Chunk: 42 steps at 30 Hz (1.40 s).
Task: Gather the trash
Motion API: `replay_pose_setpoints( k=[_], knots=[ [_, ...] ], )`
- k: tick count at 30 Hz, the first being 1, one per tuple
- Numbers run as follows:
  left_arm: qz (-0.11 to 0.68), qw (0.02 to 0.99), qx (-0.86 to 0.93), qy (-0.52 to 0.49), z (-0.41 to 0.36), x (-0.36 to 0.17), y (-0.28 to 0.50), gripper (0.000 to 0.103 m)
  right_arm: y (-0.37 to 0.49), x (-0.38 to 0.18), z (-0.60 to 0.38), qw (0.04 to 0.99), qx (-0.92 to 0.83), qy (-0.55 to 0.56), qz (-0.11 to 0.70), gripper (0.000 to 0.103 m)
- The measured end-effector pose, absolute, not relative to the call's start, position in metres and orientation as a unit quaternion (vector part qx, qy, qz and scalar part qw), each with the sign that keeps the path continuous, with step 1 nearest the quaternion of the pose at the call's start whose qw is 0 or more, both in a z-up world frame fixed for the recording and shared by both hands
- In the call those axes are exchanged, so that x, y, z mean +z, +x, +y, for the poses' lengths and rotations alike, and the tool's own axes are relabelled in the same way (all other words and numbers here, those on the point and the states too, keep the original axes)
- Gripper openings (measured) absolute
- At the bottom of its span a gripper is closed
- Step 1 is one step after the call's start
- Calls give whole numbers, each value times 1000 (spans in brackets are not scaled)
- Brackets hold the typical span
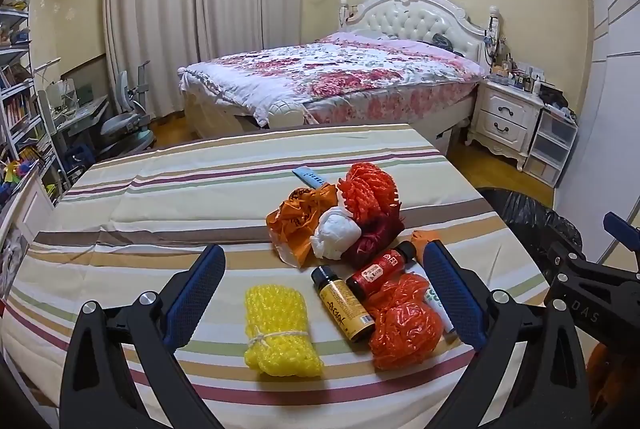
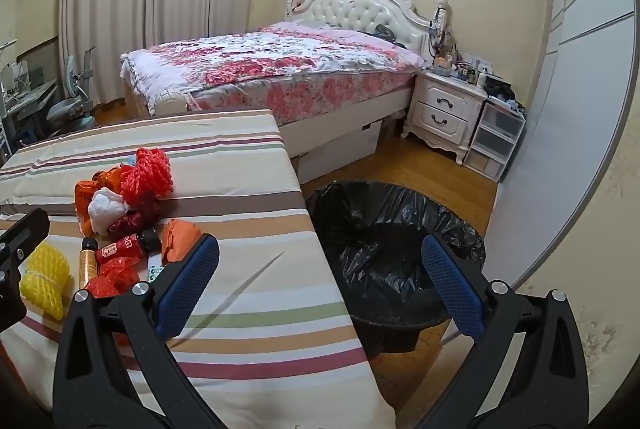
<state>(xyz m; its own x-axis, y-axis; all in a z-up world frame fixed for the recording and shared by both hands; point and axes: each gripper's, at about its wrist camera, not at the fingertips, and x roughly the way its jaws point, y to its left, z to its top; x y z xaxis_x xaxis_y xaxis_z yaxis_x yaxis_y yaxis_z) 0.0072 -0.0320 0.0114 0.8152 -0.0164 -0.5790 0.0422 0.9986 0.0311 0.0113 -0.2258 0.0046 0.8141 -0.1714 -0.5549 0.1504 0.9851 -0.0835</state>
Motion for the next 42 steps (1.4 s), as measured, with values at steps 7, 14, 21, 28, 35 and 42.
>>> replay_pose_setpoints(
  k=[7,14,21,28,35,42],
  knots=[
    [302,953,-21,17,-36,14,5,97,11,6,-233,952,-93,-14,292,99],
    [303,953,-22,16,-38,14,6,97,12,6,-236,952,-96,-12,292,99],
    [303,953,-22,16,-39,13,6,97,12,5,-236,952,-96,-13,292,99],
    [303,953,-23,17,-39,12,6,97,12,5,-236,951,-97,-13,293,99],
    [303,953,-23,17,-39,12,6,97,12,4,-237,951,-98,-14,293,99],
    [304,952,-23,17,-42,11,7,97,11,4,-238,951,-99,-14,293,99]
  ],
)
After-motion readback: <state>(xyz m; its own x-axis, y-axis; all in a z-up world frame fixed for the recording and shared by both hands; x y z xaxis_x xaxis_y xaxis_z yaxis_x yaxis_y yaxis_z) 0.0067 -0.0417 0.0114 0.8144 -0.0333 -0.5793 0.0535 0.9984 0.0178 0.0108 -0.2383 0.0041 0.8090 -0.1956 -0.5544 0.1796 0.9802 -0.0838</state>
